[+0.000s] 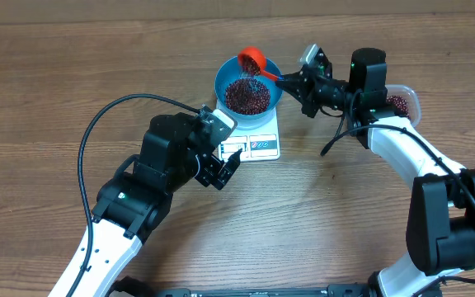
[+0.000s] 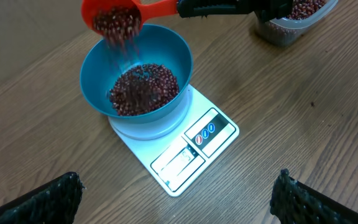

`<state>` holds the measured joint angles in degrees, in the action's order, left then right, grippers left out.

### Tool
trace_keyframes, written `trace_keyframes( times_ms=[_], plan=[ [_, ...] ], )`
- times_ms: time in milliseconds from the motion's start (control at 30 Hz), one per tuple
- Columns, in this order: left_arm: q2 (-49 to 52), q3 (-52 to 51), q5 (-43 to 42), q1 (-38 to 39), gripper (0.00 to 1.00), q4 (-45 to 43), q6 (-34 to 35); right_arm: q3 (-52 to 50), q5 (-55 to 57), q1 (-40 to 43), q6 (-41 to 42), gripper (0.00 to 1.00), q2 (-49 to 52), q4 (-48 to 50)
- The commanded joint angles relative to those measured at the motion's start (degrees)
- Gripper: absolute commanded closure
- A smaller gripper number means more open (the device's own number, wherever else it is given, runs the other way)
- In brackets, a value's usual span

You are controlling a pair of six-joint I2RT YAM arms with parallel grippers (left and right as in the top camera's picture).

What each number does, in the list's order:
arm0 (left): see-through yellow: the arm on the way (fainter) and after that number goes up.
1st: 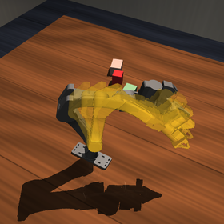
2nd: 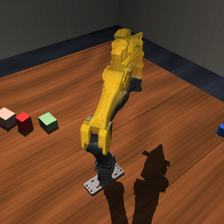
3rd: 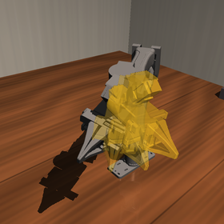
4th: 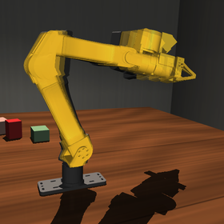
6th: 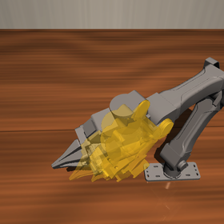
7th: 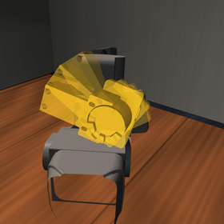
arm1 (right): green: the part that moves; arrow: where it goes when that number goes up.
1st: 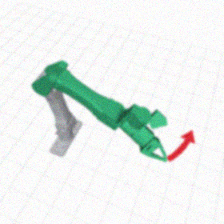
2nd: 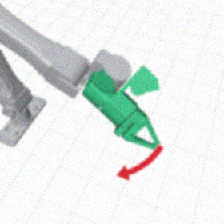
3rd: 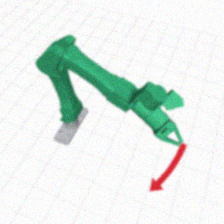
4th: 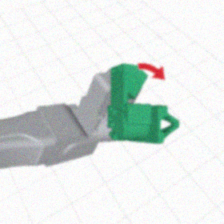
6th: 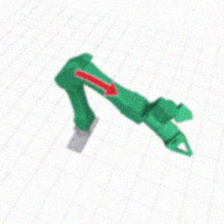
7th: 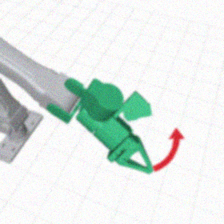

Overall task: Scoop item into bowl and weigh 150g on scale
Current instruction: 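Tilt the scoop with the right gripper to pour beans into the bowl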

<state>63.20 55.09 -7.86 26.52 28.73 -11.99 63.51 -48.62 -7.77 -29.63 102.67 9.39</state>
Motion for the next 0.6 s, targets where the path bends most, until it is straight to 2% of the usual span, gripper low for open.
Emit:
trace_keyframes(
  times_ms=[0,333,567],
  plan=[
    [-0.59,-0.09,0.42,-0.26,0.01,-0.02,0.85,0.2,0.17,-0.04,-11.67,0.96,0.11,0.94],
    [-0.59,-0.09,0.42,-0.26,0.0,-0.02,0.85,0.2,0.2,-0.04,-21.79,0.97,0.11,3.72],
    [-0.59,-0.09,0.42,-0.26,0.0,-0.02,0.85,0.2,0.52,0.02,-21.51,0.96,0.11,4.04]
  ],
)
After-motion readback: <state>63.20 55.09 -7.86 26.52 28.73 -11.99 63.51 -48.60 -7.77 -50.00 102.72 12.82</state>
